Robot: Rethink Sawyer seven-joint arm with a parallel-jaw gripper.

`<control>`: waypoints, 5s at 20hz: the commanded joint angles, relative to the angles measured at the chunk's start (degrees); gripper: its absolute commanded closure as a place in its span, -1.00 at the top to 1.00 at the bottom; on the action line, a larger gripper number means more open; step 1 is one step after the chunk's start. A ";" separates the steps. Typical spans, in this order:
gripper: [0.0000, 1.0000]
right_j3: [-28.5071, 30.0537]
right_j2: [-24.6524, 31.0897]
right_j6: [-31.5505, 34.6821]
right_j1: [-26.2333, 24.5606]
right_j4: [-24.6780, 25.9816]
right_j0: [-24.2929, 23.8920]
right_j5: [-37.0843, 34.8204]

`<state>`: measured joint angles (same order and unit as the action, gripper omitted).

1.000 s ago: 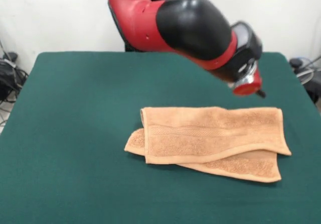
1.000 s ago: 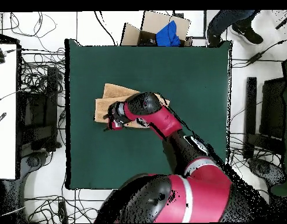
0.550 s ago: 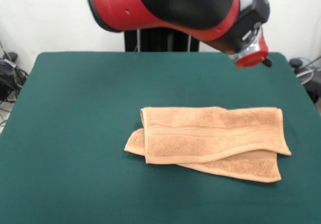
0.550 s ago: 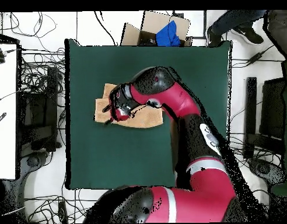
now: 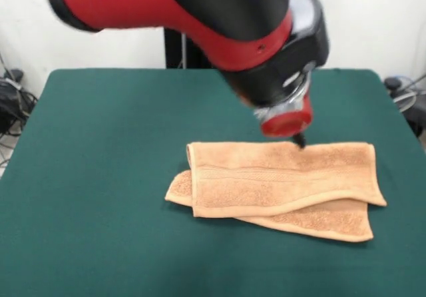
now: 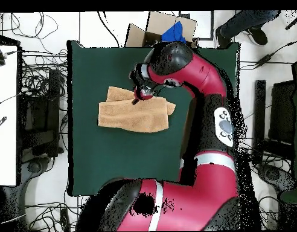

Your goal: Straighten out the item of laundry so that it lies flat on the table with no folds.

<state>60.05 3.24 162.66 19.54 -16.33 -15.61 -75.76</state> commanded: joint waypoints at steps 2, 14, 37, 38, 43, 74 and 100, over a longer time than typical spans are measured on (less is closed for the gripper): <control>1.00 -18.74 -0.92 1.88 -14.46 7.29 -0.10 0.75; 1.00 -27.41 3.95 -6.32 -20.96 8.35 -2.16 1.72; 1.00 -39.03 -4.18 15.31 -24.36 5.09 0.79 -25.13; 1.00 -39.18 -4.30 15.36 -24.59 5.25 0.73 -24.91; 1.00 -39.81 -6.21 16.72 -26.69 7.05 1.20 -21.19; 1.00 -43.07 -3.03 23.41 -31.67 -5.60 5.26 -13.05; 1.00 -41.30 -7.20 28.06 -28.24 -14.84 9.94 -13.49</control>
<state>9.55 -4.08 174.45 -9.90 -30.12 -6.00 -92.74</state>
